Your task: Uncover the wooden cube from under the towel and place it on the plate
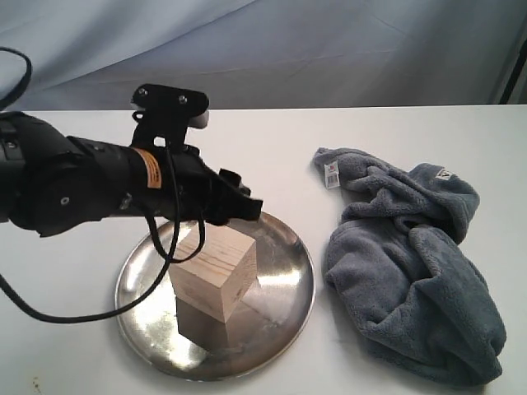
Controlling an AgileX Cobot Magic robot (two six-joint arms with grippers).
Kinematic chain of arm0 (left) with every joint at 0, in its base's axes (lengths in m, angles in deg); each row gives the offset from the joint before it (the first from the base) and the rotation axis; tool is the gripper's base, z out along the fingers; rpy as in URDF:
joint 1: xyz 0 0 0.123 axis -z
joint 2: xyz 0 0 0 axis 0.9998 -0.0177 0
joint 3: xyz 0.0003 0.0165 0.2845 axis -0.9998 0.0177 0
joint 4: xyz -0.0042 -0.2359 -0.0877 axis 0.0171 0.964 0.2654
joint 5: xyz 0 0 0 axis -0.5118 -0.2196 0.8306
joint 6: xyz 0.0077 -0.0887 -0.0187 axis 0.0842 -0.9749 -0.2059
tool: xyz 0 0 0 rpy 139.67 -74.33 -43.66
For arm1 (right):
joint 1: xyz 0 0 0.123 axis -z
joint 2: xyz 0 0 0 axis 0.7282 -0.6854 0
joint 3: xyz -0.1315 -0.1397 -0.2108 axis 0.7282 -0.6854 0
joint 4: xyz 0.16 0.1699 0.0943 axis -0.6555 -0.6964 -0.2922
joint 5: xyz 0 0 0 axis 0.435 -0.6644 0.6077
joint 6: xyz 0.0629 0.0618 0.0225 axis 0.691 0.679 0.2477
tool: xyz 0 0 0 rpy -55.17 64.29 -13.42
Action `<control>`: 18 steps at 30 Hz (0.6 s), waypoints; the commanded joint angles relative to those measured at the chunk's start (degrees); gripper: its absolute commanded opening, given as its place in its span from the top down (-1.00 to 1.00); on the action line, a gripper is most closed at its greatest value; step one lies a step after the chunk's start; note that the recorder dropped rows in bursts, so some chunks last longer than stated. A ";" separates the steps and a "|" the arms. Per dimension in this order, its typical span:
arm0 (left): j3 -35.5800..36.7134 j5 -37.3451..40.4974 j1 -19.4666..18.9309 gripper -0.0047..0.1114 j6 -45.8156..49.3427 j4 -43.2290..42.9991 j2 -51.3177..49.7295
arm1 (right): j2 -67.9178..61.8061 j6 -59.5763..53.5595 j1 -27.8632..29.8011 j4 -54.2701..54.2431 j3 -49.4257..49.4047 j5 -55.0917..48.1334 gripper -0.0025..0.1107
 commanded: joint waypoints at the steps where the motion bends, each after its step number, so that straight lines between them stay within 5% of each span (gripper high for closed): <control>1: -4.71 -0.55 0.11 0.62 0.33 -0.25 1.50 | 0.37 0.23 0.00 -0.28 -0.15 -0.68 0.90; 3: -7.66 1.60 0.11 0.92 4.76 -0.57 1.50 | 0.37 0.23 0.00 -0.28 -0.15 -0.68 0.90; 9: -20.35 26.34 -0.83 0.92 5.87 -3.14 1.50 | 0.37 0.23 0.00 -0.28 -0.15 -0.68 0.90; 18: -28.29 45.98 -15.42 0.92 5.71 -3.26 1.50 | 0.37 0.23 0.00 -0.28 -0.15 -0.68 0.90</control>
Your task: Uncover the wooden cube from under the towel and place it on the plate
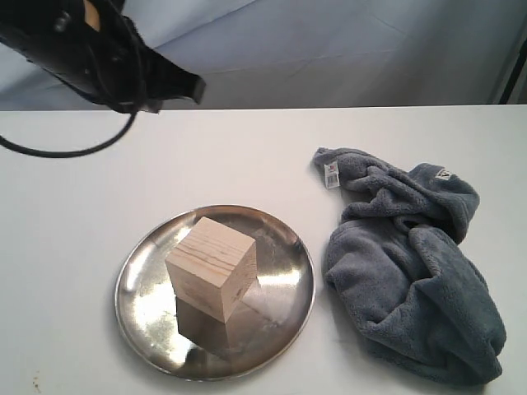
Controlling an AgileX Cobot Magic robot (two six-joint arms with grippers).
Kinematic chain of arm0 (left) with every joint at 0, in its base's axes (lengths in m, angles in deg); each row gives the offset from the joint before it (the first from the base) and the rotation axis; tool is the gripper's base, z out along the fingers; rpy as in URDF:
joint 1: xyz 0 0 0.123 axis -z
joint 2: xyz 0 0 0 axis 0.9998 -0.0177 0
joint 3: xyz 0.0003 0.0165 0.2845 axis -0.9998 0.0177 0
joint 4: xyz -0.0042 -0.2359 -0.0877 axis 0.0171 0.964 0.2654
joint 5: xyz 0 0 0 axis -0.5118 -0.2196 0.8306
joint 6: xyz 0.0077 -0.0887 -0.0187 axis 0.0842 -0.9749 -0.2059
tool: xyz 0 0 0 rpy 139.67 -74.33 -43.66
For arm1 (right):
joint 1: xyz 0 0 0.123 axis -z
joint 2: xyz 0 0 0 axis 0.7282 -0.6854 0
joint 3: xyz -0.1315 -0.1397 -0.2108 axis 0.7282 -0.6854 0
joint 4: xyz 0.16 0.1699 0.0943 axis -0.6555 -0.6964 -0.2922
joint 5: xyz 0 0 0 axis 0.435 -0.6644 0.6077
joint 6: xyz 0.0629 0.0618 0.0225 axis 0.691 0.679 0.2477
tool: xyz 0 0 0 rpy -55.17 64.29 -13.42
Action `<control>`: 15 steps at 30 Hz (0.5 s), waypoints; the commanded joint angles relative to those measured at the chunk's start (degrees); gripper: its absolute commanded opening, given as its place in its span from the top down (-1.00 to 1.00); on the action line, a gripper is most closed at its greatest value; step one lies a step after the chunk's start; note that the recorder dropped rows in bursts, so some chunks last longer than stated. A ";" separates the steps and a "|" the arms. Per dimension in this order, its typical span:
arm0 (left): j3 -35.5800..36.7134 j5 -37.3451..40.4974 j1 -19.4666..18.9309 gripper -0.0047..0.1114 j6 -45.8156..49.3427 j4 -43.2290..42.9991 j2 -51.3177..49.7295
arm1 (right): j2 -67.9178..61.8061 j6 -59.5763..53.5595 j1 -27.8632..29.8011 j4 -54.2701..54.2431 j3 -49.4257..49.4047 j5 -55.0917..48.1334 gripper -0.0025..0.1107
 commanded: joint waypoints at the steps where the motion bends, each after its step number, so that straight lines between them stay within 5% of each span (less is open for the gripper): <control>1: -1.10 8.93 -7.54 0.92 1.87 -0.35 0.52 | 0.37 0.23 0.00 -0.28 -0.15 -0.68 0.90; 9: -1.10 21.35 -24.92 0.92 2.94 -0.35 0.52 | 0.37 0.23 0.00 -0.28 -0.15 -0.68 0.90; 15: 1.90 21.51 -34.04 0.92 6.32 1.30 4.06 | 0.37 0.23 0.00 -0.28 -0.15 -0.68 0.90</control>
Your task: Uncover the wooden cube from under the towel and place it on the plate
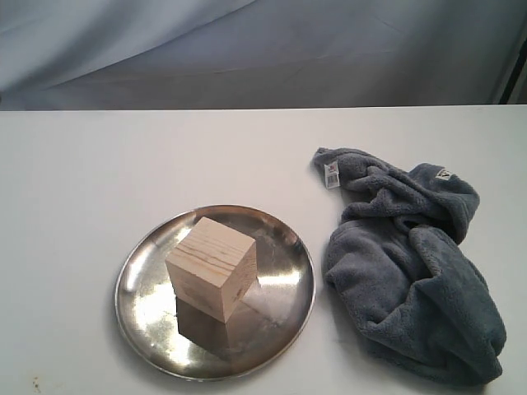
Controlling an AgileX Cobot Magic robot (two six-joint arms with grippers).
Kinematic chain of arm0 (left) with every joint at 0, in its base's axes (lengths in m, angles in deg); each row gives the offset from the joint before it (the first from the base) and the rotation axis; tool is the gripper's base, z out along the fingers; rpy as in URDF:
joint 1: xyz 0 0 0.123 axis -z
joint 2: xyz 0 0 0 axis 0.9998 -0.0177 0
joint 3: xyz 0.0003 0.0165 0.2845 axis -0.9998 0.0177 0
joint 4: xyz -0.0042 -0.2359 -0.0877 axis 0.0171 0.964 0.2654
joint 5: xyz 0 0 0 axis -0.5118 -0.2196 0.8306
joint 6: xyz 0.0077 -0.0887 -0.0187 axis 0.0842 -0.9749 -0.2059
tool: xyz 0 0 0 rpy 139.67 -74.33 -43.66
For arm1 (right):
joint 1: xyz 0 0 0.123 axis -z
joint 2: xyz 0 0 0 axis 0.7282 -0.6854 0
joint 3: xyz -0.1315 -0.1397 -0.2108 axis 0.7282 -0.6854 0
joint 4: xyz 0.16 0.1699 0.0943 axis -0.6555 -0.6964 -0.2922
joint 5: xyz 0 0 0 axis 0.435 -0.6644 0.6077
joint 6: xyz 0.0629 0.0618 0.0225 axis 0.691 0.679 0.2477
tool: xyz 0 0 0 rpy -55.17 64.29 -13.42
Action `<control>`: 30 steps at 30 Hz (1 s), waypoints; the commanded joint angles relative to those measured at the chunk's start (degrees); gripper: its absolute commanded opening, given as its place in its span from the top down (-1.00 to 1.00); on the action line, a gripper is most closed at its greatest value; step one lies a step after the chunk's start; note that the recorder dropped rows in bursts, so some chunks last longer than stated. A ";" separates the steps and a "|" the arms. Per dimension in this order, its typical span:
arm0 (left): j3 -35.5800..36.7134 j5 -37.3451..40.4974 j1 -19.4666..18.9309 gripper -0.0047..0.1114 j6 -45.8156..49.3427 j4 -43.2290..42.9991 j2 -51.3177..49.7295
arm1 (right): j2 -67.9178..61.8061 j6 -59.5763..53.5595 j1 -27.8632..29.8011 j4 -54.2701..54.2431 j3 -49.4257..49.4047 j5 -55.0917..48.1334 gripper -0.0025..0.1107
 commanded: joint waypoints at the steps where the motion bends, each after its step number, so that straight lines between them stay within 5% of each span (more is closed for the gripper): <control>1: 3.59 0.06 -4.44 0.92 3.64 1.42 5.06 | 0.37 0.23 0.00 -0.28 -0.15 -0.68 0.90; 12: 23.03 -14.60 -4.70 0.92 19.14 12.03 32.33 | 0.37 0.23 0.00 -0.28 -0.15 -0.68 0.90; 30: 42.61 -26.66 -4.70 0.92 20.32 20.19 76.55 | 0.37 0.23 0.00 -0.28 -0.15 -0.68 0.90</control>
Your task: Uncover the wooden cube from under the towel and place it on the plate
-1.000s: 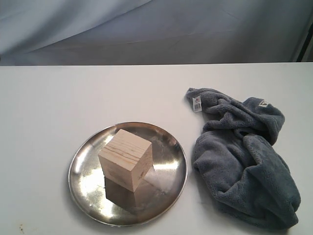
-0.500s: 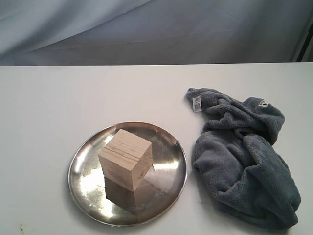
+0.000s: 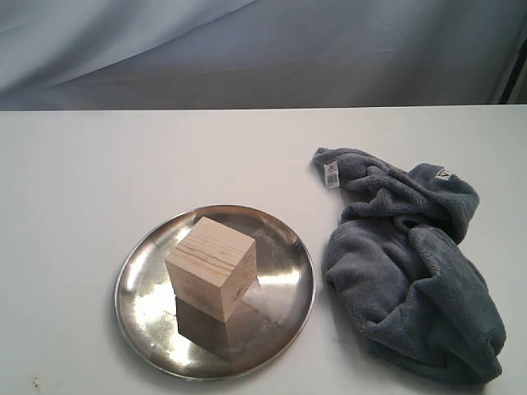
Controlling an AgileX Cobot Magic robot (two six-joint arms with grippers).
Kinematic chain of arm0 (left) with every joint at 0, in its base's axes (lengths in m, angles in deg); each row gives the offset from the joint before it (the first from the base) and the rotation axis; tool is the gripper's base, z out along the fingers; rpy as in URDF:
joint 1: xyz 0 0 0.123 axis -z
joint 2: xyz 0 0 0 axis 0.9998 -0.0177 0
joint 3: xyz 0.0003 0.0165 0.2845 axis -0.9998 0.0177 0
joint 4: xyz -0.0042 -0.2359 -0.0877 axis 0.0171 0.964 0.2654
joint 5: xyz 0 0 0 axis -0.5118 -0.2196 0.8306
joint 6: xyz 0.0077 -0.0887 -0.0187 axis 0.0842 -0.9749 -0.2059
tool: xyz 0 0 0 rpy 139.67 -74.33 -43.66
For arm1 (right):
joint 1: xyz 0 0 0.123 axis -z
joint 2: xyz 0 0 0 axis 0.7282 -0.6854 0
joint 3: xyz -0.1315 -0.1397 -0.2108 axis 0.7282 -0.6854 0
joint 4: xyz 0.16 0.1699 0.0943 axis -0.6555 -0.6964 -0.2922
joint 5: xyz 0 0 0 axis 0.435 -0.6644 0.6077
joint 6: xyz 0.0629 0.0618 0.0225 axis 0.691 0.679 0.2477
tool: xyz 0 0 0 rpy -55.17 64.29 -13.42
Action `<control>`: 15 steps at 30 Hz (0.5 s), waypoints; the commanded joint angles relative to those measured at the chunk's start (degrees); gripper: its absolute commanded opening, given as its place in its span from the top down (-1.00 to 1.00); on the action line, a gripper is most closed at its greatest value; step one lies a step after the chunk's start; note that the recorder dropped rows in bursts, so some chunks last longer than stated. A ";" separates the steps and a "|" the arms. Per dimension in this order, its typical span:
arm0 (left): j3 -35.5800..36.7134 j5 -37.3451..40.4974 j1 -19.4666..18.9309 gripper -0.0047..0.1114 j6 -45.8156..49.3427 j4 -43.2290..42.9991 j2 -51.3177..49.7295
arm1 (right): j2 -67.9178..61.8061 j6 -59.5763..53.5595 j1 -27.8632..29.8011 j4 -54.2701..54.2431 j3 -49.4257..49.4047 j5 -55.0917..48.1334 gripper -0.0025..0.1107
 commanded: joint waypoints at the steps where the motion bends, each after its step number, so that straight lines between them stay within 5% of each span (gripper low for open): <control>1: 3.01 -3.09 -0.11 0.92 1.76 3.74 8.39 | 0.37 0.23 0.00 -0.28 -0.15 -0.68 0.90; 15: 3.98 -8.89 0.93 0.92 4.95 4.40 21.16 | 0.37 0.23 0.00 -0.28 -0.15 -0.68 0.90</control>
